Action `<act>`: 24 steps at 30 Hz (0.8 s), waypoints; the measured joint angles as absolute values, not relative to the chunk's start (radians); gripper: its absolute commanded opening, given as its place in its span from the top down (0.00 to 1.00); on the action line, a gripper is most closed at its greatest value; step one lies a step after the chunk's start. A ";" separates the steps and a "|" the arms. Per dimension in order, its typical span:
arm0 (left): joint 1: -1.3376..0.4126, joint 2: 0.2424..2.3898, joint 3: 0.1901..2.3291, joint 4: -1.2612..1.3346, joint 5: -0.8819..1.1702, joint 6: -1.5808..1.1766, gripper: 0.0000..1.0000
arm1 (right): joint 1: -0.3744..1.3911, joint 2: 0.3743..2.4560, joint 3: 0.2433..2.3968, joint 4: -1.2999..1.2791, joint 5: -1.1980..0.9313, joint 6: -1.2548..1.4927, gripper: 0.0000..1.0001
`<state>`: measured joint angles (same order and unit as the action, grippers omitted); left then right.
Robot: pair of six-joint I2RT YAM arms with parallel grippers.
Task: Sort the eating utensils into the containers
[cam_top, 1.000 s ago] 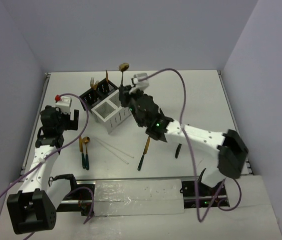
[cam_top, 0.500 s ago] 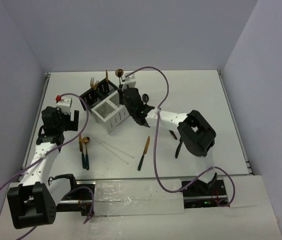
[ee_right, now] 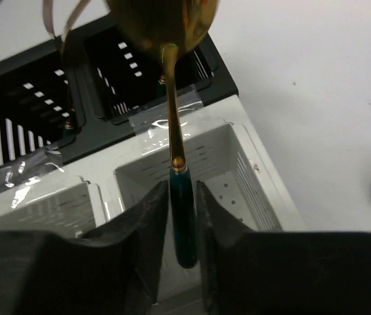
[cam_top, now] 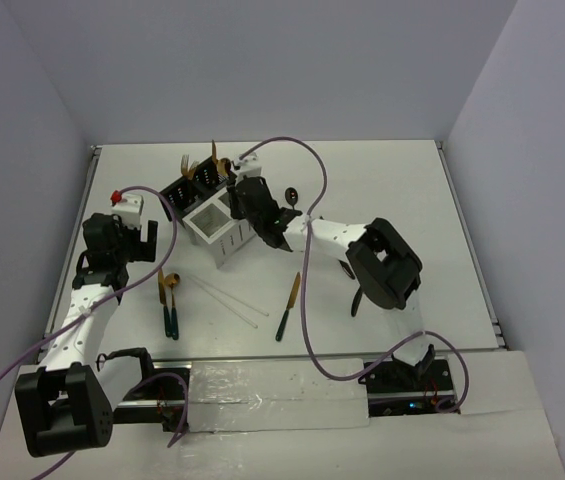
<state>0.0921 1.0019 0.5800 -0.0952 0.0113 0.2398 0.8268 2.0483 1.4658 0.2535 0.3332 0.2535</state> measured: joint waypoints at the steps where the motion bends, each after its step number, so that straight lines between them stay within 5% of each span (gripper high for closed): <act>1: 0.093 1.002 0.580 -0.095 0.011 0.240 0.01 | 0.827 2.045 1.461 0.256 0.325 0.257 0.64; 5: 0.094 1.002 0.580 -0.095 0.012 0.240 0.01 | 0.827 2.014 1.439 0.246 0.294 0.270 0.49; 18: 0.095 1.002 0.580 -0.095 0.011 0.240 0.01 | 0.752 1.748 1.385 0.073 0.218 0.352 0.41; 24: 0.095 0.998 0.580 -0.095 0.012 0.240 0.01 | 0.619 1.780 1.495 -0.155 0.196 0.401 0.36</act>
<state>0.0948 0.9977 0.5800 -0.0948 0.0120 0.2401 0.6186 1.7798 1.4952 -0.1547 0.1963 0.4011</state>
